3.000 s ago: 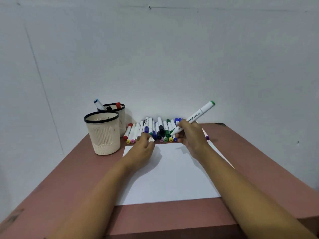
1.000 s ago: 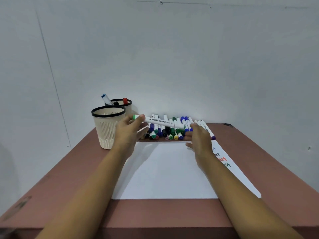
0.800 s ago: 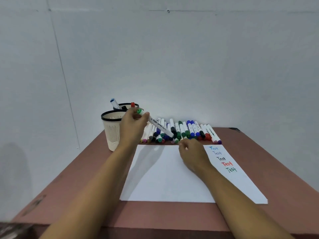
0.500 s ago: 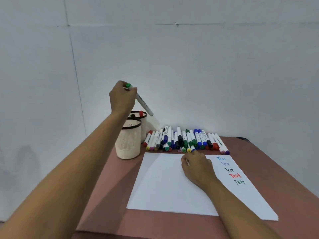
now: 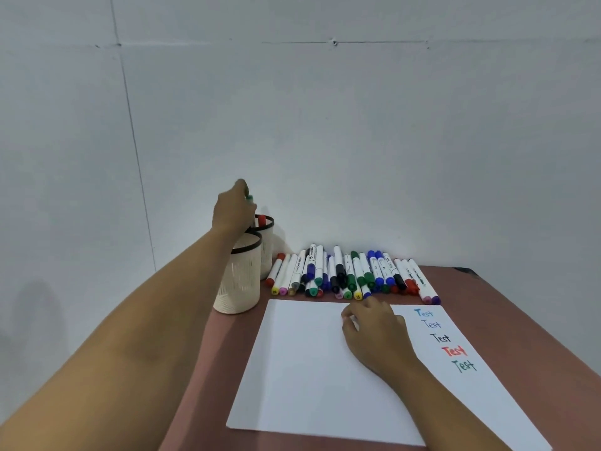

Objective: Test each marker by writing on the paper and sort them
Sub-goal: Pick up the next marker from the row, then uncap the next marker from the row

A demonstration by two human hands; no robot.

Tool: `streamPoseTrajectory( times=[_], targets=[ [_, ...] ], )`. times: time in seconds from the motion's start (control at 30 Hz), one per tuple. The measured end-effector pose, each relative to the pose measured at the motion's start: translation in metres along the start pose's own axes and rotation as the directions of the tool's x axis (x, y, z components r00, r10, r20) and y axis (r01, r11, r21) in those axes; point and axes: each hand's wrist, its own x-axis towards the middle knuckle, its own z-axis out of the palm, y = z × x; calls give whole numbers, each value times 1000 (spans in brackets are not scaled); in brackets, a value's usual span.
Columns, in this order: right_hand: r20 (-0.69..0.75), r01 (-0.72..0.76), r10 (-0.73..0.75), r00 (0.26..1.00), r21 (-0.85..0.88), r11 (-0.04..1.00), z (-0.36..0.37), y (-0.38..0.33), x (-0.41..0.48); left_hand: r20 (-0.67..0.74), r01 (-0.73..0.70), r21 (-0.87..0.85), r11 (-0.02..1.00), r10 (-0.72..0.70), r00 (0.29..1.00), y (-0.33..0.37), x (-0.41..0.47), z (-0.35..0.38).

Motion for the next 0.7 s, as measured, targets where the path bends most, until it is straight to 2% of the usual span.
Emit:
streamPoseTrajectory(
  times=[0.1,0.2,0.33,0.47,0.53,0.6,0.7],
  targets=[
    [1,1,-1,1000,-1,1000,0,0,1,113,-40,118,992,27,993,1,2,-2],
    [3,-7,7,1000,2,1000,1,-1,2,175,-68,158,985,40,984,10,5,-11],
    [17,-15,15,1000,10,1000,0,-1,0,120,-104,95,990,93,988,22,-3,-20],
    [37,-28,27,999,29,999,-3,-2,-1,8,-316,70,946,316,949,43,-37,-18],
    [52,-48,45,998,62,997,-6,-2,0,16,-371,27,928,371,929,51,-65,-10],
    [72,-71,64,995,97,993,-9,-2,0,94,-339,13,941,336,937,47,-92,1],
    [91,-89,79,993,114,990,-12,-2,1,325,-283,78,956,244,914,30,-128,25]
  ],
)
